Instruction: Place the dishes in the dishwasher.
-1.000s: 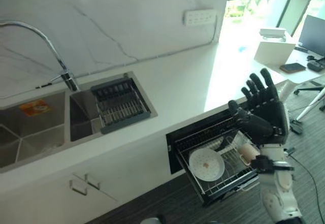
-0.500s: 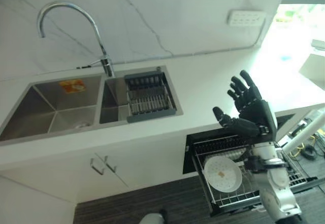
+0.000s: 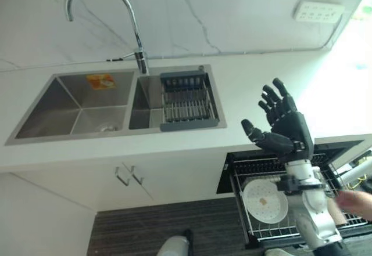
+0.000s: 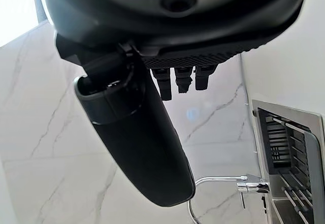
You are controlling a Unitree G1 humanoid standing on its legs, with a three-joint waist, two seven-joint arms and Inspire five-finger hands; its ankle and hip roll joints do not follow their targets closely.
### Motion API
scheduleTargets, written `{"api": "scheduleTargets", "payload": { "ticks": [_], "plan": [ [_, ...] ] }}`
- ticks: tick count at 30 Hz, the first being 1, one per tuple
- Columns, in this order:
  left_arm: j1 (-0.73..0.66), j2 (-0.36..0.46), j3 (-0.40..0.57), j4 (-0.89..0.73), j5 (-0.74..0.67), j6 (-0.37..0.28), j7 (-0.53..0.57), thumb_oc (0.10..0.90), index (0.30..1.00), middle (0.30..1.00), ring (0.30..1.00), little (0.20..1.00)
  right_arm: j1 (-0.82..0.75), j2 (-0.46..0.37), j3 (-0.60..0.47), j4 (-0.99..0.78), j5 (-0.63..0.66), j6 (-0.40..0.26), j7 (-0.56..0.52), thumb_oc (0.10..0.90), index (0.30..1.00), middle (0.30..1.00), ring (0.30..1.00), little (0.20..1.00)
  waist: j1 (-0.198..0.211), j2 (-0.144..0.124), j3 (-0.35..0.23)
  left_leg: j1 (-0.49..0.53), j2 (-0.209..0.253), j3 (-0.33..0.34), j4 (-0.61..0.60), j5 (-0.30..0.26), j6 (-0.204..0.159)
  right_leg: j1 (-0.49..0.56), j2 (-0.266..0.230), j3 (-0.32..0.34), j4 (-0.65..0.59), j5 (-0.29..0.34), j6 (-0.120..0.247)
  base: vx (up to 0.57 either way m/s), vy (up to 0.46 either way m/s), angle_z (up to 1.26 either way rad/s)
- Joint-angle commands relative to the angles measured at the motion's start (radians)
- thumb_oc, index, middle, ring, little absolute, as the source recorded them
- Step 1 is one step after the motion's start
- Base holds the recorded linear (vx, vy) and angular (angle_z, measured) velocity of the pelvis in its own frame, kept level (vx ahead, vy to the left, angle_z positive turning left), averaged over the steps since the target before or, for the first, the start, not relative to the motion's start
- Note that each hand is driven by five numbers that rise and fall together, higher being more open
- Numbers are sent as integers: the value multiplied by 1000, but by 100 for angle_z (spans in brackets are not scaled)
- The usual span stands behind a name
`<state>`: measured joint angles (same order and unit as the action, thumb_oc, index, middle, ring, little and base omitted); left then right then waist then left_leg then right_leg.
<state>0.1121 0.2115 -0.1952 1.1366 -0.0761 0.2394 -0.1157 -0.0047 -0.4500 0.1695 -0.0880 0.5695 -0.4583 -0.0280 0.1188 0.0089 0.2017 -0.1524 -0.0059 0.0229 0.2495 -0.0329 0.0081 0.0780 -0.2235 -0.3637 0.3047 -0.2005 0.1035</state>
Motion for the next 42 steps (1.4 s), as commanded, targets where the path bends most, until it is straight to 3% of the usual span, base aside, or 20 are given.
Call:
{"api": "scheduleTargets", "payload": {
  "ticks": [1, 42],
  "plan": [
    [16, -48, -24, -12, -40, 3, 8, 800, 900, 900, 900, 900, -107, -33, -52, -87, -19, -107, -2, 800, 900, 900, 900, 900, 6, 11, -38, 89, 68, 27, 50, -212, -65, -45, 26, 74, -5, -50, 6, -4, 4, 8],
    [15, -42, -48, -4, 2, -7, 20, 800, 900, 900, 900, 900, -101, -28, -15, -52, -34, -129, -48, 800, 900, 900, 900, 900, -2, 19, -41, 91, 72, 41, 50, -207, -67, -47, 21, 73, -5, -48, 5, 2, -3, 2]
  ]
}}
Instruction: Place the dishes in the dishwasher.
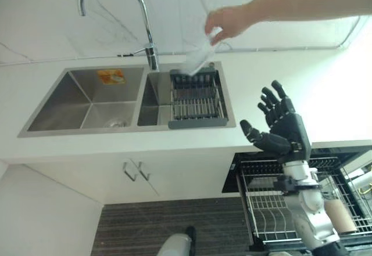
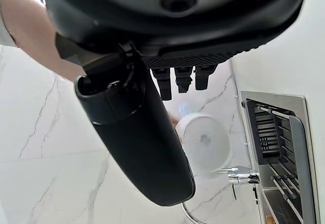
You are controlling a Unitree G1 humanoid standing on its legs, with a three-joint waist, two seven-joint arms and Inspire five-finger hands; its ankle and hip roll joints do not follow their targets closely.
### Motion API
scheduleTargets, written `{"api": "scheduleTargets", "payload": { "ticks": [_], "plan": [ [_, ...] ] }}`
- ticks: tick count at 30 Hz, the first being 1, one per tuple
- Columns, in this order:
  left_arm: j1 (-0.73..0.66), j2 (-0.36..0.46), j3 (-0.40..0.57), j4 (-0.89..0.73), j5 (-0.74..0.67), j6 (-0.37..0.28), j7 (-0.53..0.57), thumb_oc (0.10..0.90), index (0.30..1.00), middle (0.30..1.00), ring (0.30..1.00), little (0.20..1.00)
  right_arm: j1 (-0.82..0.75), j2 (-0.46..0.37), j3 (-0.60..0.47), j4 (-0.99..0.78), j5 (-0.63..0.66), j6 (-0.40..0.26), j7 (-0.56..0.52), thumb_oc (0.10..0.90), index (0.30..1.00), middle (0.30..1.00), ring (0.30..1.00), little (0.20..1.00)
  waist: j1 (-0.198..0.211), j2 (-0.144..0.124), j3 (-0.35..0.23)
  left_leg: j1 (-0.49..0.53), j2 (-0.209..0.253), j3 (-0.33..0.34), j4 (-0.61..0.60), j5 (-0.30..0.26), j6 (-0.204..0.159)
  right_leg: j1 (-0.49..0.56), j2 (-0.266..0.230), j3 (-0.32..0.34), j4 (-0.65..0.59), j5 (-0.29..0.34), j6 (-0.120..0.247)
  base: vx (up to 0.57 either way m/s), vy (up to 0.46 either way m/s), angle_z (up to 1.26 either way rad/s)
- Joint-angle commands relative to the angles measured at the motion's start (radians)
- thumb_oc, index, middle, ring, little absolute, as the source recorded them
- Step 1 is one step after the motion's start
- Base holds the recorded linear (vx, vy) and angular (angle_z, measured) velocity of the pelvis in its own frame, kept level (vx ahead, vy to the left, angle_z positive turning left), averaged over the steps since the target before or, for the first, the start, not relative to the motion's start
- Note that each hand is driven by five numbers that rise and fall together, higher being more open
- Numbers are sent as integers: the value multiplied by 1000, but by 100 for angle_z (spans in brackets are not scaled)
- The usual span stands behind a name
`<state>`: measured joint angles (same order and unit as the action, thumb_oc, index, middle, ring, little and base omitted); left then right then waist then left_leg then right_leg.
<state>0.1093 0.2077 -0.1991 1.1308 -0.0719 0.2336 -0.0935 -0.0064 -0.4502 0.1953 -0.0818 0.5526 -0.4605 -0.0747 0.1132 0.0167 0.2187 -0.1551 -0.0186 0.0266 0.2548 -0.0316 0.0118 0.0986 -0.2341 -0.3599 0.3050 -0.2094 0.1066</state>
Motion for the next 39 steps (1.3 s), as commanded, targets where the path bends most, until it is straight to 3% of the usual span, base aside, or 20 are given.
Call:
{"api": "scheduleTargets", "payload": {
  "ticks": [1, 33, 39],
  "plan": [
    [17, -38, -44, 3, -3, -2, -3, 800, 900, 900, 900, 900, -97, -30, -42, -58, -14, -127, 0, 800, 900, 900, 900, 900, 3, 11, -58, 94, 85, 38, 45, -209, -70, -67, 32, 69, -5, -39, 2, 6, 3, 4],
    [9, -38, -50, 11, 2, 2, -6, 800, 900, 900, 900, 900, -93, -25, -33, -48, 0, -99, 14, 800, 900, 900, 900, 900, 2, 6, -61, 97, 86, 42, 45, -210, -74, -67, 29, 66, -5, -39, 2, 1, 0, 2],
    [12, -38, -59, 14, 8, 7, -7, 800, 900, 900, 900, 900, -98, -11, -25, -28, 51, -84, -3, 800, 900, 900, 900, 900, 7, 5, -61, 99, 86, 40, 45, -210, -74, -64, 29, 63, -5, -40, 1, 22, 3, 1]
  ]
}}
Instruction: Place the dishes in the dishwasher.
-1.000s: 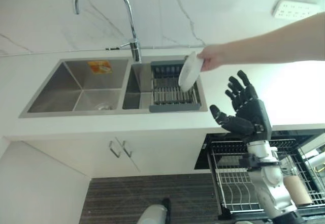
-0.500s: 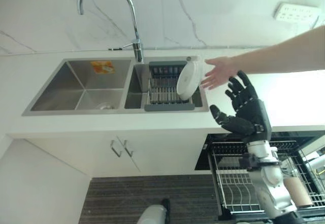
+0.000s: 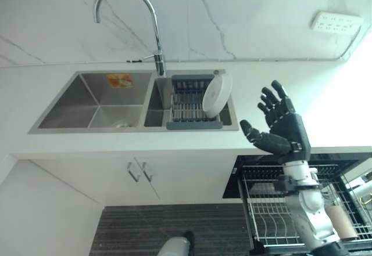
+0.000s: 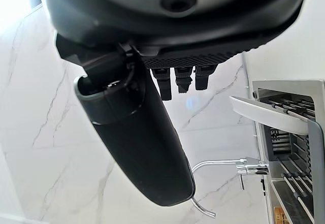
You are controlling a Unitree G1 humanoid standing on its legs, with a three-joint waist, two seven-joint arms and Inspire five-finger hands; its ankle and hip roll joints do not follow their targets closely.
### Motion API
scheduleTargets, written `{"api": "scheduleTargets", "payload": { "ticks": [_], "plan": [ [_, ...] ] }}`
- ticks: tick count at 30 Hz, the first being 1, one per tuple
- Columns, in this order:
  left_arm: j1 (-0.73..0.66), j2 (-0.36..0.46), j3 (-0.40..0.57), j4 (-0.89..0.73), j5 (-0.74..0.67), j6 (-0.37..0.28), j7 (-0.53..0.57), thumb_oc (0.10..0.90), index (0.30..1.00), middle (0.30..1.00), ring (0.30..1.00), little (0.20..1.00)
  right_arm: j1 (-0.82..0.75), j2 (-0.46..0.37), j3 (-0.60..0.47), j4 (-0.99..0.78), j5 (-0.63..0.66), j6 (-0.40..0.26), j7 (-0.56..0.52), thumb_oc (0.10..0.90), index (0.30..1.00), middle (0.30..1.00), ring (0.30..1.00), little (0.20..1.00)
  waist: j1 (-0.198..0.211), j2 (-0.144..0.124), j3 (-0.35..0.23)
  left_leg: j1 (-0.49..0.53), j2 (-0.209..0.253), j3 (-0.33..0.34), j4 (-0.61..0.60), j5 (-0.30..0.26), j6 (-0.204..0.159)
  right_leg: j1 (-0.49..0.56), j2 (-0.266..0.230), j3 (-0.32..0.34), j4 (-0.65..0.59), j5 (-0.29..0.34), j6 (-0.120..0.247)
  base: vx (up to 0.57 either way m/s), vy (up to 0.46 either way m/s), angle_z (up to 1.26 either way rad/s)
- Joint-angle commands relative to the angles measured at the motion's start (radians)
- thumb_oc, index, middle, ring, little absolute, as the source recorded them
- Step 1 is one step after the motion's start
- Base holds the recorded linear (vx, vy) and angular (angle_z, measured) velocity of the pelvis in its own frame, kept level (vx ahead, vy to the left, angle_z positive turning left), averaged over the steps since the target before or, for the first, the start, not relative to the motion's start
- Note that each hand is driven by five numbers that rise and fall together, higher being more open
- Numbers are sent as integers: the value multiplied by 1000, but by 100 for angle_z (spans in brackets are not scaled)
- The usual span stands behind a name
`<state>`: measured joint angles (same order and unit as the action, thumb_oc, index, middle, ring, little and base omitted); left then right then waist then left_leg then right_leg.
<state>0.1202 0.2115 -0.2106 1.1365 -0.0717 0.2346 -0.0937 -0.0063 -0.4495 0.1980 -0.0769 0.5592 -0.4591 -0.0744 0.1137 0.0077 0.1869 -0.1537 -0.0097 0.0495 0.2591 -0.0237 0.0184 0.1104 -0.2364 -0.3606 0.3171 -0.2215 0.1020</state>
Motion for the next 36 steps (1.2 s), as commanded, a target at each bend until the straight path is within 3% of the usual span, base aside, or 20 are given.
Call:
{"api": "scheduleTargets", "payload": {
  "ticks": [1, 6, 19, 30, 36],
  "plan": [
    [-2, -43, -49, 9, 12, 9, -7, 800, 900, 900, 900, 900, -100, -6, -25, -27, 43, -86, -8, 800, 900, 900, 900, 900, 7, 14, -29, 98, 77, 16, 41, -218, -80, -75, 31, 64, -17, -28, 5, 47, 5, 2],
    [6, -39, -81, 6, 72, -19, 15, 800, 900, 900, 900, 900, -132, 27, -20, 26, 93, -125, -56, 800, 900, 900, 900, 900, 19, 14, -32, 100, 78, 14, 41, -216, -82, -71, 28, 58, -17, -26, 7, 93, 1, 2],
    [5, -13, -179, -9, 178, -17, 11, 800, 900, 900, 900, 900, -285, 0, -63, 83, -14, -117, -237, 800, 900, 900, 900, 900, 30, 16, -4, 92, 85, 6, 41, -209, -87, -96, 23, 82, -17, -12, 15, 53, -26, -2],
    [-5, 12, -165, 25, 219, -33, -4, 800, 900, 900, 900, 900, -397, -34, -136, 167, 115, -37, -212, 800, 900, 900, 900, 900, 24, 7, -7, 96, 74, -11, 41, -205, -85, -107, 24, 101, -17, 2, 15, 34, -34, -9],
    [-25, 36, -187, 47, 234, -38, -26, 800, 900, 900, 900, 900, -544, -65, -154, 259, 185, 45, -203, 800, 900, 900, 900, 900, 38, 7, -3, 104, 67, -31, 41, -205, -87, -100, 24, 101, -17, 3, 16, 39, -22, -1]
  ]
}}
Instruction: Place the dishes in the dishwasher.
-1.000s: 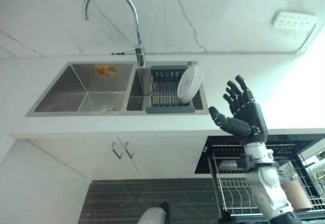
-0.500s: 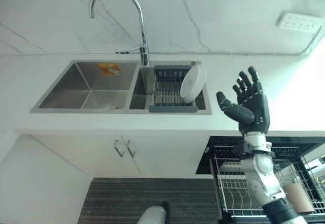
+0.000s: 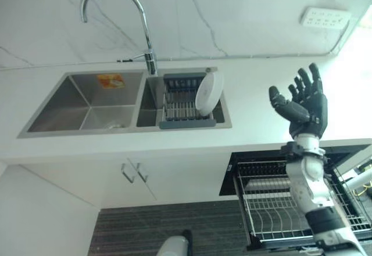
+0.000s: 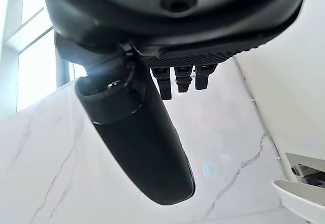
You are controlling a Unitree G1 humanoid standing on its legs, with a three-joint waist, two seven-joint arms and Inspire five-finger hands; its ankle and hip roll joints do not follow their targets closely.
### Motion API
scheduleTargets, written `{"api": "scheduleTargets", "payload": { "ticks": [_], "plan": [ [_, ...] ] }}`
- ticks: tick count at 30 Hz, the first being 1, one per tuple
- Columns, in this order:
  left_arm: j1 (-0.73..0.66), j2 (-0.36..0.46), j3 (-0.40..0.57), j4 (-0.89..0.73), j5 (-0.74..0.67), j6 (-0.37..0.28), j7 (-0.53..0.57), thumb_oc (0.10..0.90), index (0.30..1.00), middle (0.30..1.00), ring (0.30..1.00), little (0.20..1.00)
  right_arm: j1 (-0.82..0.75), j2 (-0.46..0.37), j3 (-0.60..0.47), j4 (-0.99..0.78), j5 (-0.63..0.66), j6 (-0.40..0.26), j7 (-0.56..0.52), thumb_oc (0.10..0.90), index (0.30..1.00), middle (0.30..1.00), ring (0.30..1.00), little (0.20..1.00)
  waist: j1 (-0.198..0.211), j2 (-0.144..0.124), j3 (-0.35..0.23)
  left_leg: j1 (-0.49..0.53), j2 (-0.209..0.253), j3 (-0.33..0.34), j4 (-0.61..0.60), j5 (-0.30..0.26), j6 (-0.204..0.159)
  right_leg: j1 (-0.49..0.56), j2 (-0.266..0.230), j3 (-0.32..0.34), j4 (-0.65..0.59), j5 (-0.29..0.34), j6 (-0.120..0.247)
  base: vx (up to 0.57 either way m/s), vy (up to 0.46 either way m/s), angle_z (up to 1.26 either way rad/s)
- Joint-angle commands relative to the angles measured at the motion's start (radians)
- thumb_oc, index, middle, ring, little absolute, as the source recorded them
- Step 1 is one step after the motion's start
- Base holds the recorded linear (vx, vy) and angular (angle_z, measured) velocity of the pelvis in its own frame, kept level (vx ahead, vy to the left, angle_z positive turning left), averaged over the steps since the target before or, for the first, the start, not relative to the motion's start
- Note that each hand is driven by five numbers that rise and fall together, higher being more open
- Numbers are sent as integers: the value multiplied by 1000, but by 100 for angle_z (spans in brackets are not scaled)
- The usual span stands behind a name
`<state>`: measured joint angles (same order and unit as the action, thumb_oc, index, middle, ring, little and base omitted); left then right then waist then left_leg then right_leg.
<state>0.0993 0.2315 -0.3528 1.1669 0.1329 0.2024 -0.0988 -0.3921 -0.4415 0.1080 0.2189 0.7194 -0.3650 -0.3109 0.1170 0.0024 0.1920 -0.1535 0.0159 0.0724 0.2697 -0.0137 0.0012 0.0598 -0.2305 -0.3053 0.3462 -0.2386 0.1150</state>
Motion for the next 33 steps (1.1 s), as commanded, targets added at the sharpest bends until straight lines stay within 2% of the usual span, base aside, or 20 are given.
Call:
{"api": "scheduleTargets", "payload": {
  "ticks": [1, 6, 11, 14, 24, 33],
  "plan": [
    [-6, 18, -46, 18, 29, -7, -24, 800, 900, 900, 900, 900, -169, -77, -65, -28, 29, -44, 36, 800, 900, 900, 900, 900, 36, 12, -7, 105, 40, -55, 30, -215, -70, -48, 18, 46, -46, 21, 3, 33, -13, 1],
    [1, 32, -49, 24, 34, -15, -37, 800, 900, 900, 900, 900, -261, -119, -39, 42, 28, 45, 64, 800, 900, 900, 900, 900, 55, 11, -7, 111, 30, -79, 30, -212, -73, -38, 19, 46, -46, 20, 3, 32, 9, 1],
    [13, 38, -54, 17, 50, -20, -41, 800, 900, 900, 900, 900, -313, -140, -8, 84, -11, 77, 68, 800, 900, 900, 900, 900, 70, 8, -8, 113, 23, -93, 30, -209, -75, -31, 20, 44, -46, 19, 4, 47, 18, 1],
    [13, 50, -65, 9, 61, -22, -59, 800, 900, 900, 900, 900, -350, -162, 2, 128, 20, 105, 69, 800, 900, 900, 900, 900, 76, 11, -5, 111, 19, -101, 30, -205, -77, -29, 17, 38, -46, 21, 6, 37, 58, 4],
    [15, 69, -116, -21, 107, -74, -75, 800, 900, 900, 900, 900, -411, -174, 16, 231, 33, 113, 75, 800, 900, 900, 900, 900, 87, 23, 17, 99, 7, -117, 30, -194, -75, -33, 8, 30, -46, 29, 12, 17, 54, 7],
    [-5, 82, -134, -31, 64, -76, -67, 800, 900, 900, 900, 900, -467, -187, 28, 294, 68, 100, 89, 800, 900, 900, 900, 900, 105, 35, 55, 66, -4, -128, 30, -176, -68, -54, -10, 14, -46, 46, 20, -19, 44, 6]
  ]
}}
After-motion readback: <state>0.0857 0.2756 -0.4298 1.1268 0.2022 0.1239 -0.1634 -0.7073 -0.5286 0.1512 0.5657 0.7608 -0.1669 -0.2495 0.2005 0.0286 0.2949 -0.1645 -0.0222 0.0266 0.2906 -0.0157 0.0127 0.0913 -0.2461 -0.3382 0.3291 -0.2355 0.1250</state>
